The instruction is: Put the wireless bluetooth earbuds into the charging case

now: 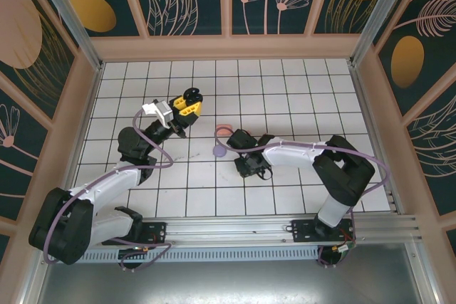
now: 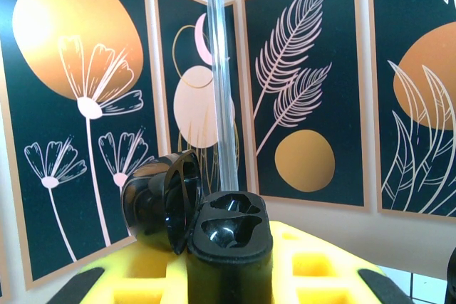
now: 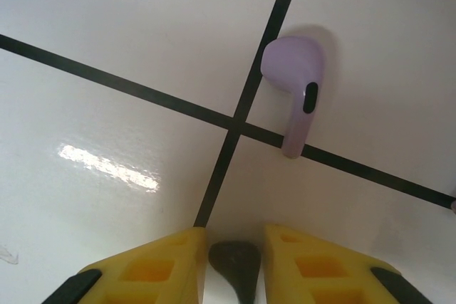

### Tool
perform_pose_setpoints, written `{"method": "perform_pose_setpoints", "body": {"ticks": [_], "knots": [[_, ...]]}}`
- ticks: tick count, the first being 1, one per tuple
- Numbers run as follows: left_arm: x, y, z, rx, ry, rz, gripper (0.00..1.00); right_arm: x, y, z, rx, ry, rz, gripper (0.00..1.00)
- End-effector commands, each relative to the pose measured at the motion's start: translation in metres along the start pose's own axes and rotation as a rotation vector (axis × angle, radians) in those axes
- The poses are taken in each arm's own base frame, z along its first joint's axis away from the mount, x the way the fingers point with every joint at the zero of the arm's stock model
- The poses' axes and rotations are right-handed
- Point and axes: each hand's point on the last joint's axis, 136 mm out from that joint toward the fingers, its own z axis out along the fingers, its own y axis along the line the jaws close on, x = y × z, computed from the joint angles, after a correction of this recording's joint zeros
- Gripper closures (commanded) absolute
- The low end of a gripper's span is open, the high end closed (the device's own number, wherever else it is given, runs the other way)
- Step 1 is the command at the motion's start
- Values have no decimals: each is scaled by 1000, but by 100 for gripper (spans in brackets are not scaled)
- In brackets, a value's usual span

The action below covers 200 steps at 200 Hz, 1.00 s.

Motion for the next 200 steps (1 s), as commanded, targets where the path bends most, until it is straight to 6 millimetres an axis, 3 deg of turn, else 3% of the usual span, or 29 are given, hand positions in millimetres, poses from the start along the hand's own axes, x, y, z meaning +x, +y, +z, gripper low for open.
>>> {"method": "perform_pose_setpoints", "body": {"ticks": [1, 57, 99, 155, 200], "knots": [[-8, -4, -3, 10, -24, 18, 100, 7, 7, 9, -10, 33, -12, 73], [-8, -4, -2, 13, -22, 13, 100, 4, 9, -1, -28, 8, -2, 81], [-10, -5, -2, 17, -27, 19, 100, -12, 13, -29, -61, -68, 19, 83], [-9, -10, -3, 43, -22, 27, 100, -50, 19, -94, -102, -240, 47, 83], [2, -18, -3, 74, 7, 44, 100, -95, 23, -176, -128, -440, 45, 84]]}}
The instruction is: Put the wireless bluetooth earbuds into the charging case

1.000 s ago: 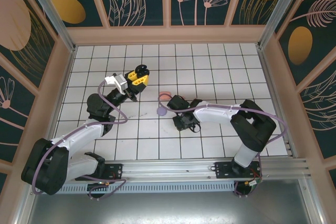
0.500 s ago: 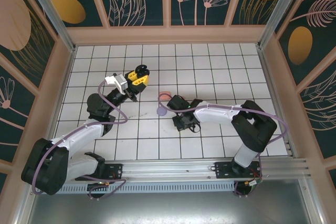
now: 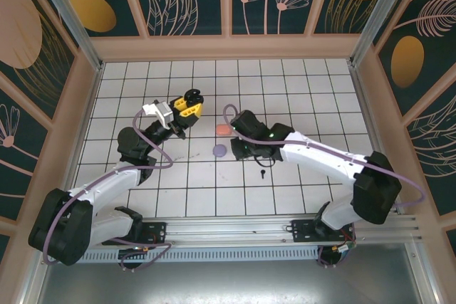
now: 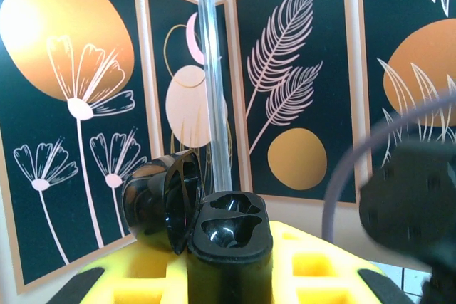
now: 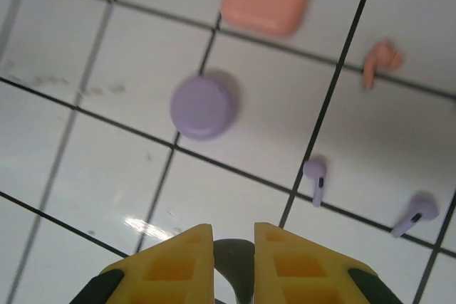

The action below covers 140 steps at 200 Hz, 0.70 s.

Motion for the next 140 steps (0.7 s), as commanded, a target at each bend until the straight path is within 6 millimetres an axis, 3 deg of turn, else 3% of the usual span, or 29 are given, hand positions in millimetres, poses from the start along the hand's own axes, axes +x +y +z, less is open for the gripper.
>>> {"method": "perform_pose_setpoints", "body": {"ticks": [1, 39, 71, 95, 140], "knots": [[2, -13, -2, 46, 5, 37, 100, -40, 5, -45, 5, -126, -13, 84], [16, -25, 4, 78, 46, 67, 100, -100, 19, -109, -18, -316, -44, 84], [30, -33, 7, 86, 75, 94, 100, -137, 32, -157, -61, -455, -76, 84], [38, -38, 11, 100, 89, 122, 100, -150, 46, -177, -121, -519, -139, 84], [43, -44, 19, 137, 76, 137, 100, -150, 64, -192, -216, -604, -237, 84]]}}
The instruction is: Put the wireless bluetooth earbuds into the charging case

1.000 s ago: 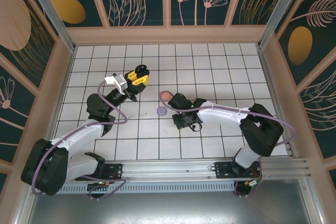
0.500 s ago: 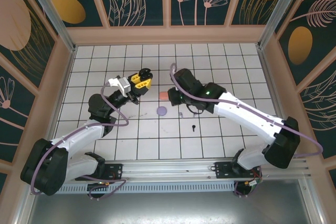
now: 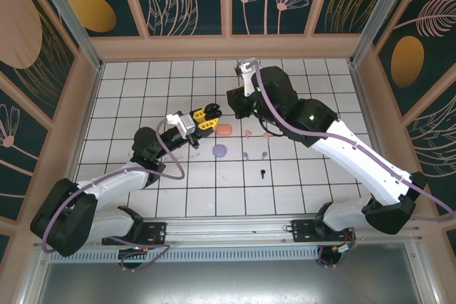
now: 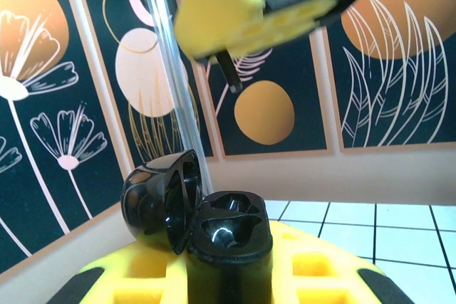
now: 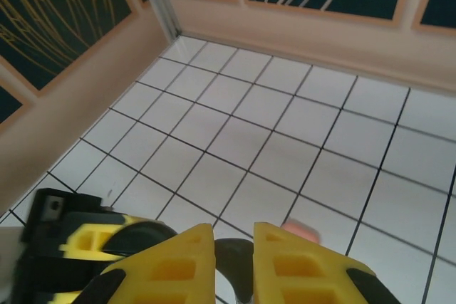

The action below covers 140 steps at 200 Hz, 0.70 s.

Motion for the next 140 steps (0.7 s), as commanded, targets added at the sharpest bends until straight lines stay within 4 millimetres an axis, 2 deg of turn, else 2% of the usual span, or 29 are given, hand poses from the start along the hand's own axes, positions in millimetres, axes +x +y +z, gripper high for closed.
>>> {"method": "perform_pose_setpoints", "body": {"ticks": [1, 29, 60, 102, 140], "knots": [[-8, -2, 5, 15, -37, 53, 100, -14, 14, -12, -78, -84, -64, 84], [-11, -4, 11, 44, -60, 42, 100, -13, 27, -16, -156, -124, -77, 84], [-14, -6, 17, 62, -81, 36, 100, -1, 43, -15, -225, -143, -89, 83], [-17, -6, 21, 70, -92, 34, 100, 15, 48, -9, -238, -127, -65, 84], [-19, -8, 21, 76, -98, 33, 100, 18, 46, -9, -235, -145, -41, 84]]}}
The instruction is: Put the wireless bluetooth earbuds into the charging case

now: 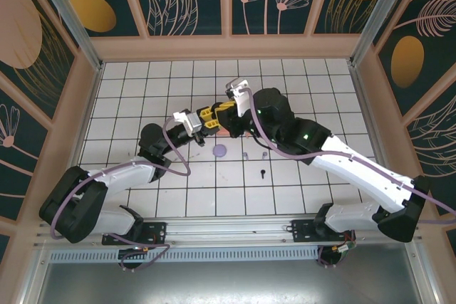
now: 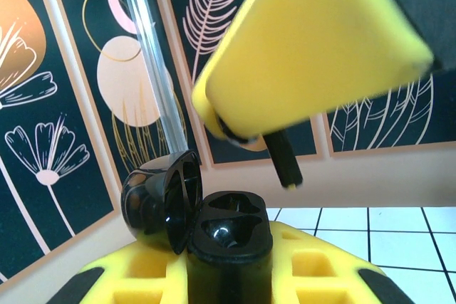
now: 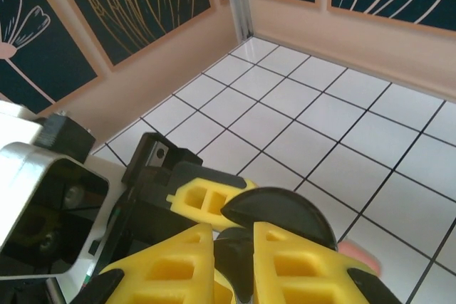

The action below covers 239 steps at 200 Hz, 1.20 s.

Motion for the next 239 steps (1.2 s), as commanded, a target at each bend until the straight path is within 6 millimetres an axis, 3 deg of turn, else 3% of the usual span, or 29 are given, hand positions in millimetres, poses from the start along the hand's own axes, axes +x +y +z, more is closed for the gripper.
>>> {"method": "perform_pose_setpoints", "body": {"ticks": [1, 78, 239], "knots": [[-19, -3, 5, 26, -63, 24, 100, -21, 8, -14, -31, -100, 29, 84], [-22, -4, 7, 34, -63, 16, 100, -28, 9, -12, -38, -118, 37, 84], [-30, -8, 8, 51, -67, 14, 100, -4, -4, 11, 29, -55, 37, 86]]}}
